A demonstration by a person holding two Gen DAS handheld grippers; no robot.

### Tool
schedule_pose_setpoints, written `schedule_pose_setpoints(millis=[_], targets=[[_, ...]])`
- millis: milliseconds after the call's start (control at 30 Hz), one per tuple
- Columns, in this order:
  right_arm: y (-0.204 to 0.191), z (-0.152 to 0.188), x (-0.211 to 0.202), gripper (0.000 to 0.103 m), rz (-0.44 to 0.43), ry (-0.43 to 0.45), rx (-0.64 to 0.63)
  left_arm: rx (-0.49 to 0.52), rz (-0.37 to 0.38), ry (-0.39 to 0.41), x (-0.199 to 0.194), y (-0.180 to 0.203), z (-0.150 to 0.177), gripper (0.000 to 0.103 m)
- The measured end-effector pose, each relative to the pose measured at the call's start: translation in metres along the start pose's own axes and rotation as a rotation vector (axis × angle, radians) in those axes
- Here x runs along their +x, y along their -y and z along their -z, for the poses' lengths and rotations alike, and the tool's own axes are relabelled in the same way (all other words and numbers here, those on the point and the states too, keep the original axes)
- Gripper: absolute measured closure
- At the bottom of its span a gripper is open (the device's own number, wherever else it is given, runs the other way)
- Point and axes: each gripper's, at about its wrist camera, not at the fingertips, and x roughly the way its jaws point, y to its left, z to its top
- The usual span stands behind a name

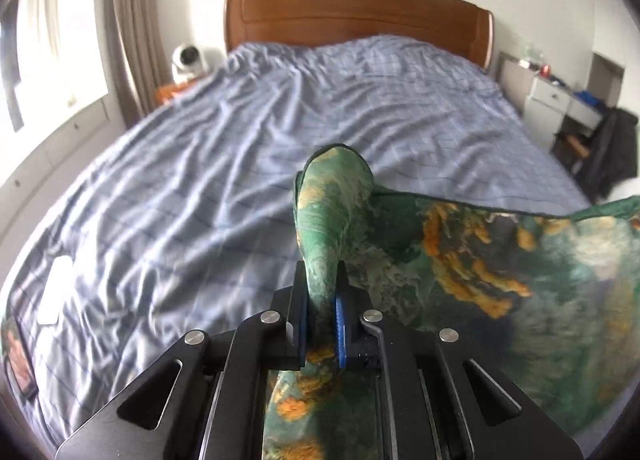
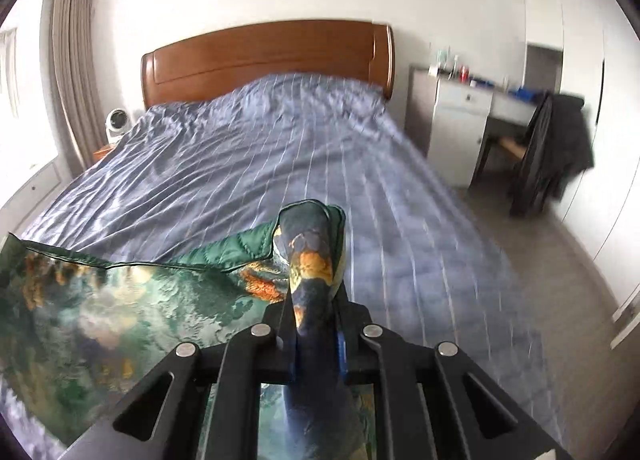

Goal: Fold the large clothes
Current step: 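Carry the held hem with both tools over toward the collar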

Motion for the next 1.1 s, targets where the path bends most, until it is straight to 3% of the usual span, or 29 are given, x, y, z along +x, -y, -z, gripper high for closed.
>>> schedule_pose_setpoints(millis=[167, 233, 500, 767, 1100], targets=[[-0.010, 0.030, 0.067, 0.089, 0.064, -0.081, -0.061, 0.077, -0.109, -0.089, 0.077, 0.018, 0.046, 0.094], [-0.011, 0.050, 0.093, 0.089, 0.078, -0.117, -0.080, 0.064, -0.103, -0.116, 0.093, 0.016, 0.064, 0.093], [0.000, 0.108, 0.156, 0.090, 0.016, -0.199, 0.025, 0.007, -0.060, -0.071, 0.112, 0.009, 0.088, 0.091], [0.011, 0.120, 0.173, 0.089, -0.047, -0.219, 0.111, -0.025, -0.030, -0.060, 0.115, 0.007, 0.090, 0.089], [0.010, 0.121, 0.177, 0.085, -0.064, -0.225, 0.133, -0.051, -0.007, -0.054, 0.112, 0.000, 0.091, 0.086]])
